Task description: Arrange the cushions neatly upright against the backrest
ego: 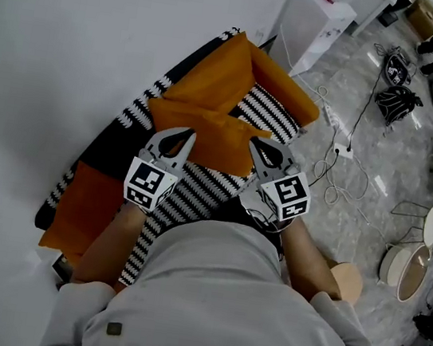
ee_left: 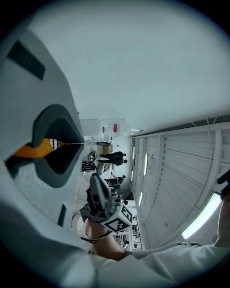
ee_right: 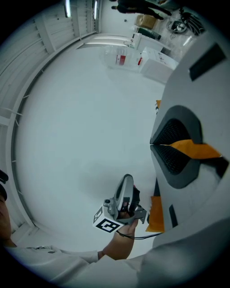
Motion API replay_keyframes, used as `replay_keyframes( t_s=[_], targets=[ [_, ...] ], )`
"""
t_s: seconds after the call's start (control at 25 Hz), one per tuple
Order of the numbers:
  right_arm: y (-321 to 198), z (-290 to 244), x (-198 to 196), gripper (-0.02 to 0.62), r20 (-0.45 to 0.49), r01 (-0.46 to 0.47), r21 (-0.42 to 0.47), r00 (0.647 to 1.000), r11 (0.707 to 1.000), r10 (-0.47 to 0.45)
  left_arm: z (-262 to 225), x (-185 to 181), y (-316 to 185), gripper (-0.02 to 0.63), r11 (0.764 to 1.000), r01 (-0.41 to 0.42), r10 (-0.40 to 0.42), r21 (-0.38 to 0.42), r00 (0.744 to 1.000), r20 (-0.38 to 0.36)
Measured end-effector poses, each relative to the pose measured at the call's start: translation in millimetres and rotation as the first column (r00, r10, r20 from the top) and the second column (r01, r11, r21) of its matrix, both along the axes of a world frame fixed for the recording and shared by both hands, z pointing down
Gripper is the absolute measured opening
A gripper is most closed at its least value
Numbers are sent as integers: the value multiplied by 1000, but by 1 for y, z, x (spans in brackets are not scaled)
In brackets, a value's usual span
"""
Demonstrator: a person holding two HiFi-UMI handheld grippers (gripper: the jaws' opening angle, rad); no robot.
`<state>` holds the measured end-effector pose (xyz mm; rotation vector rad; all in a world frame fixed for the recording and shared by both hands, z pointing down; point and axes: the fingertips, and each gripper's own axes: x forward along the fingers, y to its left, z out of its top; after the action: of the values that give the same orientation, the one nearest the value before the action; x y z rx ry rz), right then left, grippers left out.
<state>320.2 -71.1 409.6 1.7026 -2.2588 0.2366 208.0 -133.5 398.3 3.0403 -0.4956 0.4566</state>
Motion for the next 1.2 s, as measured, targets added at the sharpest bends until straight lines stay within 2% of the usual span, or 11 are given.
replay_keyframes(
  t_s=[0.2, 0.4, 0.52, 0.64, 0.68, 0.76, 0.92, 1.0, 1.12, 1.2],
  targets=[
    [-25, 21, 20, 29, 1, 27, -35, 1000, 999, -27, 25, 17, -24, 14, 997, -66, 63, 28, 993, 102],
    [-54, 45, 36, 29, 3, 69, -91, 998, 994, -69, 61, 36, -50, 19, 991, -133, 127, 14, 968, 214],
    [-73, 63, 43, 32, 6, 106, -126, 994, 986, -106, 88, 45, -72, 80, 989, -150, 146, -7, 948, 284],
    [-89, 84, 47, 37, 2, 155, -177, 988, 972, -157, 118, 51, -94, 113, 984, -174, 175, -35, 918, 355],
    [-96, 90, 48, 52, 2, 168, -190, 985, 967, -171, 129, 53, -101, 125, 982, -184, 187, -46, 905, 383],
    [-110, 102, 52, 126, 6, 193, -216, 981, 957, -196, 147, 56, -115, 141, 975, -214, 221, -66, 872, 436],
    [-128, 137, 57, 193, -18, 245, -290, 965, 925, -261, 186, 60, -137, 148, 951, -287, 301, -111, 796, 526],
    [-133, 162, 58, 218, -25, 272, -347, 954, 898, -299, 212, 59, -145, 171, 935, -319, 350, -158, 741, 574],
    [-147, 191, 58, 244, 25, 314, -421, 942, 851, -335, 247, 57, -160, 197, 905, -359, 418, -229, 649, 636],
    [-157, 204, 58, 247, 53, 338, -451, 934, 826, -353, 266, 58, -168, 204, 888, -380, 451, -260, 600, 661]
  ],
)
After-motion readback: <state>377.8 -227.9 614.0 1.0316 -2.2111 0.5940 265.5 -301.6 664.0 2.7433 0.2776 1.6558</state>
